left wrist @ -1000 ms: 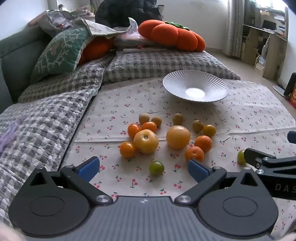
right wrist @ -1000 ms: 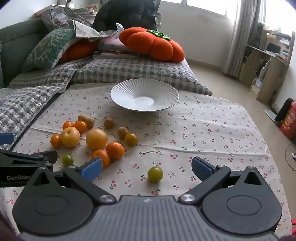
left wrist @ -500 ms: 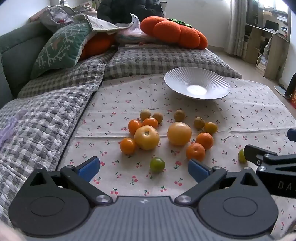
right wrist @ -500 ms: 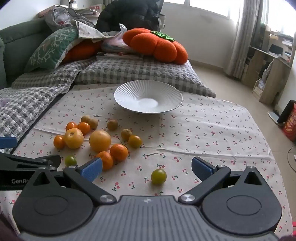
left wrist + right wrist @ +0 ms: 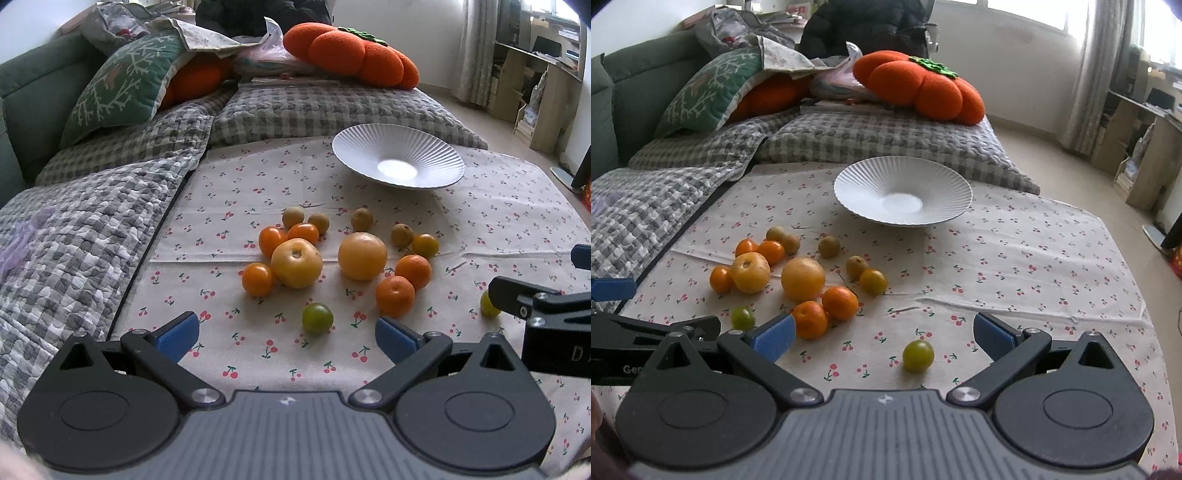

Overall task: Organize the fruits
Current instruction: 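Move both tools toward the fruit pile near the white plate, then grasp the yellow pear with the left tool while the right tool grasps the large orange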

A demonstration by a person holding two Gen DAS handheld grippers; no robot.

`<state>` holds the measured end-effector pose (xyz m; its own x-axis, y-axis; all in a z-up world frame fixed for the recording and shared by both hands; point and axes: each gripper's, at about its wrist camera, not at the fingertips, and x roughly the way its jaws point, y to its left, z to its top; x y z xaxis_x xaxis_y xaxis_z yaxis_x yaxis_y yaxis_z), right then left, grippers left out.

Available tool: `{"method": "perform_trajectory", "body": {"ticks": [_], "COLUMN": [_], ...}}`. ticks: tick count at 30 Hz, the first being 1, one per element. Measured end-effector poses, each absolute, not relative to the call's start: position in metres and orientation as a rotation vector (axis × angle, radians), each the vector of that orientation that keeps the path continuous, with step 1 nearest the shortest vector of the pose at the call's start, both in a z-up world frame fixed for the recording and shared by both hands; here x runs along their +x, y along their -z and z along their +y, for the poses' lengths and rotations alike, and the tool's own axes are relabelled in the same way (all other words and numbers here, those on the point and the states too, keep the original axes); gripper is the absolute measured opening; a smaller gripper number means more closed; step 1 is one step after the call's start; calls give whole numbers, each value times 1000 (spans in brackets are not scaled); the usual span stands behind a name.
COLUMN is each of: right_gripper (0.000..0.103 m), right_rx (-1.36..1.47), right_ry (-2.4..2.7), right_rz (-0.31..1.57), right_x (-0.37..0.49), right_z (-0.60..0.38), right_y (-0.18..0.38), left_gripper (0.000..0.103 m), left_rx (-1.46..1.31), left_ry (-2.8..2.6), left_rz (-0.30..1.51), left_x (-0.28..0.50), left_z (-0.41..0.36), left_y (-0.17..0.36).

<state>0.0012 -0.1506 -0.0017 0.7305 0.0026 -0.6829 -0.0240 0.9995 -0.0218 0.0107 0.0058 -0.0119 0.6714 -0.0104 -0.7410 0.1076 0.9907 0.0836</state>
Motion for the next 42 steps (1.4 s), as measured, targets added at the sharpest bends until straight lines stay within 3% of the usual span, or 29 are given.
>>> {"method": "perform_trajectory", "body": {"ticks": [20, 29, 33, 42], "right_gripper": [103, 103, 103, 102], "right_rx": [-2, -32, 5, 13], "right_ry": [-18, -36, -131, -324], "right_rz": [732, 681, 745, 815], "right_x": [8, 29, 48, 74], "right_z": [-159, -165, -174, -161], "right_y": [-4, -25, -25, -6], "left_gripper": [95, 95, 95, 95], "left_rx": [136, 106, 89, 77], "left_ry": [73, 95, 105, 148], "left_rz": [850, 862, 866, 972], "left_x": [12, 45, 68, 109], "left_z": [7, 19, 25, 22], "left_y": [11, -20, -30, 0]}}
